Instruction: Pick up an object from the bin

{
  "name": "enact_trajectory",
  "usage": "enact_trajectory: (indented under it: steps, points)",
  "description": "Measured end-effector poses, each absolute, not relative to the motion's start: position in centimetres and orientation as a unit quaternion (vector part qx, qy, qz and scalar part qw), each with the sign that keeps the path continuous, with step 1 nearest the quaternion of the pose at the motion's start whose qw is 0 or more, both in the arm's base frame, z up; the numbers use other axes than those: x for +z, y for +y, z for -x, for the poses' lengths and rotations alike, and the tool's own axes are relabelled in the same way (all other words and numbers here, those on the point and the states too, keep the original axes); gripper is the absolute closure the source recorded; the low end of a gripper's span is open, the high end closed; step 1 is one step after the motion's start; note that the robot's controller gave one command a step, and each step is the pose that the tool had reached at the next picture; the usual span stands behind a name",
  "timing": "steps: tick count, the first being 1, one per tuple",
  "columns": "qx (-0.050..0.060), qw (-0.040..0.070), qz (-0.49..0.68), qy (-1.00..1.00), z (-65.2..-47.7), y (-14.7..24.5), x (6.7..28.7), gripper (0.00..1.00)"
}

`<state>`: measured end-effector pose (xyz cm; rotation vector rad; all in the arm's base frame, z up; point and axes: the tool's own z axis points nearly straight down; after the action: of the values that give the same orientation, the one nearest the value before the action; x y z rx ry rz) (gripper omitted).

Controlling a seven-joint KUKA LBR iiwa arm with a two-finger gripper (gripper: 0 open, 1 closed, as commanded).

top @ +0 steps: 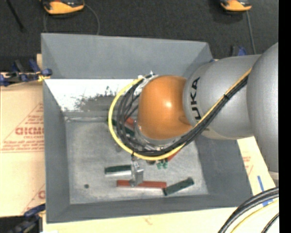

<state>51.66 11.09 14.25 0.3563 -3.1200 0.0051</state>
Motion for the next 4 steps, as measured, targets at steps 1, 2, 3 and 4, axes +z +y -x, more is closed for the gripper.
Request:
enact_trajectory:
  steps: [1, 2, 3, 4]
  points:
    - [0.000, 0.001, -0.169, -0.986, -52.6, 10.1, 6.8, 0.00]
    - [0.000, -0.001, -0.167, -0.986, -52.8, 10.2, 7.2, 1.00]
    - [0.000, -0.003, -0.367, -0.930, -56.0, 18.4, 7.2, 1.00]
    - [0.001, -0.004, -0.467, -0.884, -58.6, 17.2, 11.4, 1.00]
